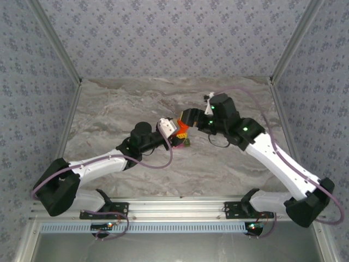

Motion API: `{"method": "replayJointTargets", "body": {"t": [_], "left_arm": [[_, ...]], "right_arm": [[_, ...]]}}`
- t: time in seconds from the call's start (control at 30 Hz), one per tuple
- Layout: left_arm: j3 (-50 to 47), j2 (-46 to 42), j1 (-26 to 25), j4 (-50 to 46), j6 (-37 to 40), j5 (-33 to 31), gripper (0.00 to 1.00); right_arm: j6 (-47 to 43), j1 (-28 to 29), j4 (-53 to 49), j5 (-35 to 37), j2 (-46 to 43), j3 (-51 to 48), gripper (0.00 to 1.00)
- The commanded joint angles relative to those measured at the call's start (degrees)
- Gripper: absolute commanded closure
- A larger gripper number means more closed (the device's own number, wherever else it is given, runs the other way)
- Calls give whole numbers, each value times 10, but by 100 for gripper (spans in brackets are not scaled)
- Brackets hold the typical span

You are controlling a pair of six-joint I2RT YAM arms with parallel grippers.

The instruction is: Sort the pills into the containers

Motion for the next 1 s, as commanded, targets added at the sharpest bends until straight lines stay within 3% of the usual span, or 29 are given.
{"method": "replayJointTargets", "body": {"t": [0.0,0.1,0.2,0.3,0.6,0.97], "left_arm": [[19,-21,3,33,-1,6,100],[22,-24,8,29,0,17,100],[25,-28,14,24,-8,33,100],[27,-35,20,17,-13,53,100],[36,-34,24,3,-23,74,100],[35,-30,24,7,-24,74,100]], "right_arm": [[-54,-62,-32,6,-72,28,25],[-158,-145,-28,-153,-51,49,25],[-314,-157,-106,-226,4,105,25],[-430,-138,-150,-240,44,134,25],[-498,-88,-202,-257,126,211,24],[-496,-69,-211,-250,149,216,28]]}}
